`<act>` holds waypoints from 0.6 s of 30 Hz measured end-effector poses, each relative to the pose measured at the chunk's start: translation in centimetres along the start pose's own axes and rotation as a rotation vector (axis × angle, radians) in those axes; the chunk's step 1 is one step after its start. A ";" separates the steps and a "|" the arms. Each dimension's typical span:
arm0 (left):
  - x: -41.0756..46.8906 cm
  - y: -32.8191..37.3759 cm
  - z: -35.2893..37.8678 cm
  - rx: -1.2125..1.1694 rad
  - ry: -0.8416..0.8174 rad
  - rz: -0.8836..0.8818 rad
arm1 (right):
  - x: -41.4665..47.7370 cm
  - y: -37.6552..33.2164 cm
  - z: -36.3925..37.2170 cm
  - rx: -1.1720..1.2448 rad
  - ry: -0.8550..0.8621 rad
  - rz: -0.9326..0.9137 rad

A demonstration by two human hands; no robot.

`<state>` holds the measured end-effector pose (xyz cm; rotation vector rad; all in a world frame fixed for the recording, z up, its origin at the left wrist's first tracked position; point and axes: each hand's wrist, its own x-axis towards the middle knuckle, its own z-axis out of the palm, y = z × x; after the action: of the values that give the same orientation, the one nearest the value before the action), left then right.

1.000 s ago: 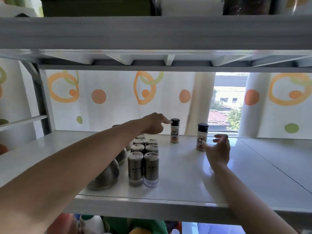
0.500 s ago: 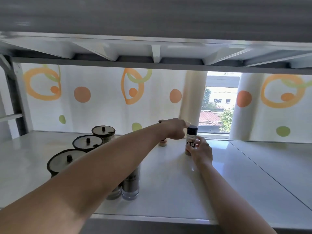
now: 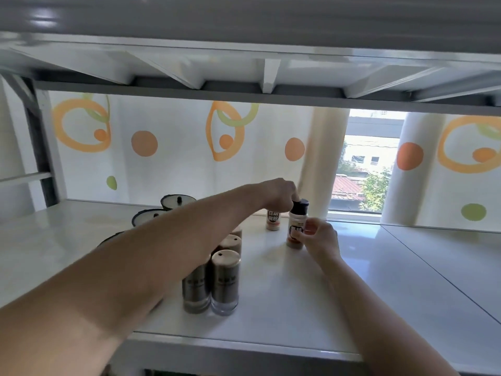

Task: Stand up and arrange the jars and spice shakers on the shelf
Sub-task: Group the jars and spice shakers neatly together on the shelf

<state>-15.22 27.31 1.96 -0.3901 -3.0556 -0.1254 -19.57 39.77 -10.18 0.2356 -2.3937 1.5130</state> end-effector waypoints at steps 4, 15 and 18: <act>-2.2 -2.1 -1.1 0.057 -0.049 -0.026 | -0.6 -1.1 2.2 0.073 -0.108 -0.084; -6.7 -6.3 -2.6 0.036 -0.061 -0.120 | -2.3 -3.7 6.5 0.213 -0.273 -0.196; -7.4 -6.8 -2.9 0.035 -0.069 -0.140 | -2.8 -4.3 6.9 0.272 -0.316 -0.216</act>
<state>-9.67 18.65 3.82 -0.1818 -3.1464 -0.0665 -16.80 31.65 -10.21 0.8211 -2.2821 1.8019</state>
